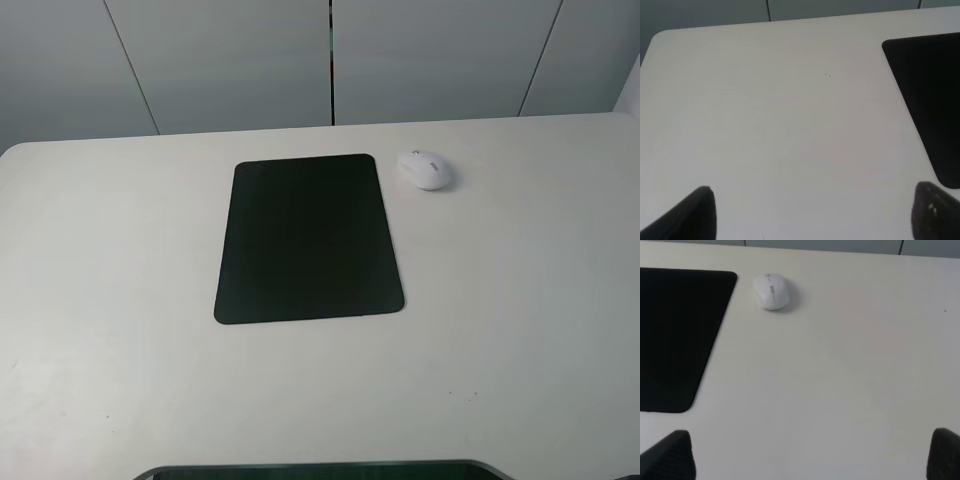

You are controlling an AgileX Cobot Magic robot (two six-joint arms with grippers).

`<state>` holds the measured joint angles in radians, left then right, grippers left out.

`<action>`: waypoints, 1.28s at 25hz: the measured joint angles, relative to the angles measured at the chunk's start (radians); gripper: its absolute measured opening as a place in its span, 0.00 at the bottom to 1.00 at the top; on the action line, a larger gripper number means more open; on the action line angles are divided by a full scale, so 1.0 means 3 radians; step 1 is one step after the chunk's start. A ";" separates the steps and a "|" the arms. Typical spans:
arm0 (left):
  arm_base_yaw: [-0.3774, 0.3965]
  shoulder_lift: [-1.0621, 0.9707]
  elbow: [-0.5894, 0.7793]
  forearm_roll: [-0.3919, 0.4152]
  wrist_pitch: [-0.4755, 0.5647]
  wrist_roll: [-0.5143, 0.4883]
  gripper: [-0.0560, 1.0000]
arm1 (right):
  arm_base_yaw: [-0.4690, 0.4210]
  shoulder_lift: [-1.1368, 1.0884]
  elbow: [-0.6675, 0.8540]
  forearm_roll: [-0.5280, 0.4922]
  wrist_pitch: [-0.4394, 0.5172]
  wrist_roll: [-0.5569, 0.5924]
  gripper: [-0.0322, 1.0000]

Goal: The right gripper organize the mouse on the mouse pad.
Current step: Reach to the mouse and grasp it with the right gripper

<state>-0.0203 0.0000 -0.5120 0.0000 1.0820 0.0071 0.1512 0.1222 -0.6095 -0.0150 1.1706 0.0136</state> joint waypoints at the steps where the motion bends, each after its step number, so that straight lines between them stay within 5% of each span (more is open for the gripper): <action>1: 0.0000 0.0000 0.0000 0.0000 0.0000 0.0000 0.76 | 0.0000 0.0153 -0.0118 -0.0041 0.0000 0.0000 0.71; 18: 0.0000 0.0000 0.0000 0.0000 0.0000 0.0000 0.76 | 0.0000 0.2463 -0.1159 -0.0427 -0.0281 -0.0021 0.71; 32: 0.0000 0.0000 0.0000 0.0000 0.0000 0.0000 0.76 | -0.0081 0.4244 -0.1699 -0.0244 -0.0879 -0.0142 0.71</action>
<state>-0.0203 0.0000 -0.5120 0.0000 1.0820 0.0071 0.1270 1.3954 -1.1193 -0.0881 0.9068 -0.0291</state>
